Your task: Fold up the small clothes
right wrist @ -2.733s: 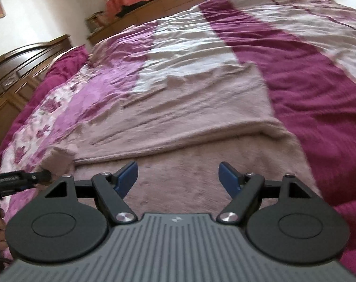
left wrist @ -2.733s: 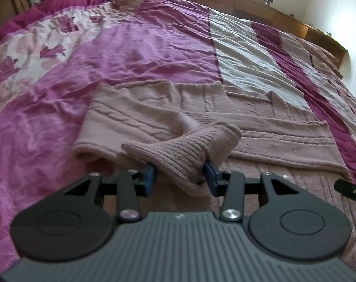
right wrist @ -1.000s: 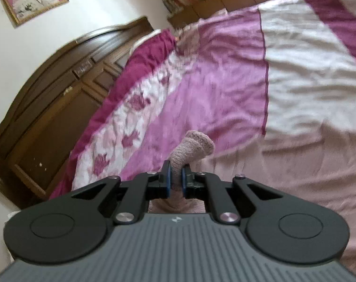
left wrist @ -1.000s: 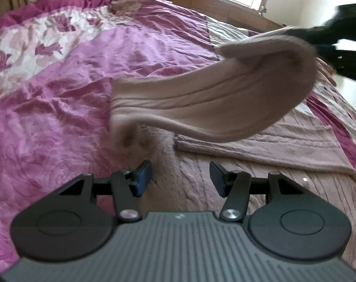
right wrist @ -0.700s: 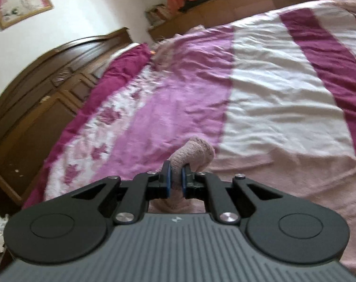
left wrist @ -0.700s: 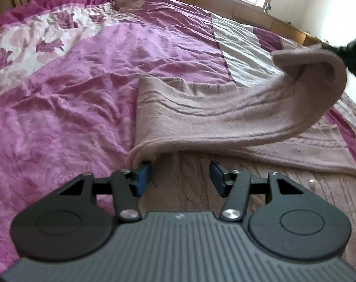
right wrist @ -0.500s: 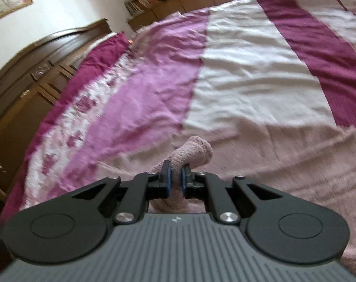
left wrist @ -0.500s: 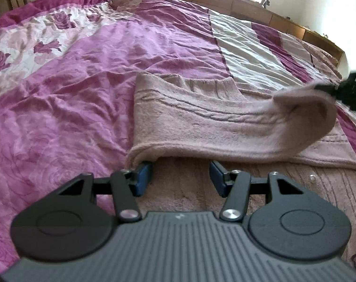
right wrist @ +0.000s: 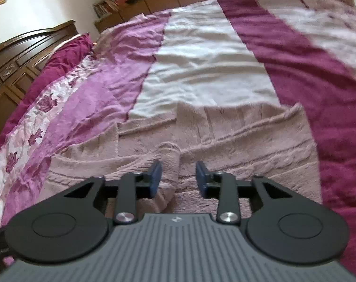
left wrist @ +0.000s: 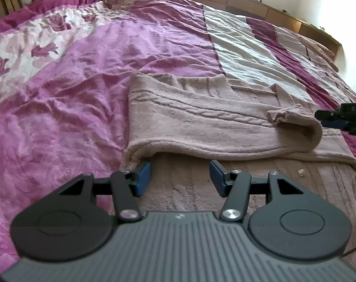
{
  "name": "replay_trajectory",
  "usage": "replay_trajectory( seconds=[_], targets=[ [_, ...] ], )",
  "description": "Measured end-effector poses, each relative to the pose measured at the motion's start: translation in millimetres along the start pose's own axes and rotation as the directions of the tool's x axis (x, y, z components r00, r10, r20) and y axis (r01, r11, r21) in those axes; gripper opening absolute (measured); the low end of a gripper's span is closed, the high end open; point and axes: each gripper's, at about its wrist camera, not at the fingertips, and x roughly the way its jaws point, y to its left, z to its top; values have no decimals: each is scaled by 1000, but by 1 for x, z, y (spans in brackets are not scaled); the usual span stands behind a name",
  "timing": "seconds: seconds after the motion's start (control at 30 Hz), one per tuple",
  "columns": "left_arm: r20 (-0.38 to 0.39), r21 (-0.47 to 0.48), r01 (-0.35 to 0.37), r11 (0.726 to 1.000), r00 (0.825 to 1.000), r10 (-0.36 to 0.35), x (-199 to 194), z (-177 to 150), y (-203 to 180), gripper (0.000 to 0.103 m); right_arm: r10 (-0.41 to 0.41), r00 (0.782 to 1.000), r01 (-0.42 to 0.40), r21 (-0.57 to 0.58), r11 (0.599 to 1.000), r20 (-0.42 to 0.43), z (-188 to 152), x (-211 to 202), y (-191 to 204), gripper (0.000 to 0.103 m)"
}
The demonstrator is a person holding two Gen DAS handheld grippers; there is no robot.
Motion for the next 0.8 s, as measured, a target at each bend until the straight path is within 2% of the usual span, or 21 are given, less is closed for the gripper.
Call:
replay_trajectory(
  seconds=[0.1, 0.2, 0.33, 0.5, 0.63, 0.73, 0.77, 0.8],
  targets=[
    [0, 24, -1, 1000, 1000, 1, -7, 3, -6, 56, 7, 999, -2, -92, 996, 48, -4, -18, 18, 61],
    [8, 44, 5, 999, 1000, -5, -15, 7, -12, 56, 33, 997, -17, -219, 976, 69, -11, -29, 43, 68],
    [26, 62, 28, 998, 999, -30, -23, 12, -21, 56, 20, 998, 7, -401, 916, 62, -25, -25, 78, 70],
    [36, 78, 41, 996, 998, -44, -20, 19, -26, 56, -41, 997, 67, -513, 856, 63, -39, -7, 104, 70],
    [36, 81, 24, 996, 999, -27, -9, 26, -27, 56, -81, 995, 101, -526, 844, 62, -40, 10, 104, 70],
    [38, 48, 27, 998, 999, -29, 2, 32, -23, 56, -97, 993, 118, -519, 847, 67, -38, 19, 100, 69],
    [36, 32, 30, 999, 999, -31, 6, 34, -22, 56, -104, 992, 126, -511, 850, 72, -36, 21, 98, 64],
    [33, 19, 32, 999, 999, -33, 10, 35, -21, 56, -111, 991, 135, -496, 858, 78, -33, 22, 95, 51]
  ],
)
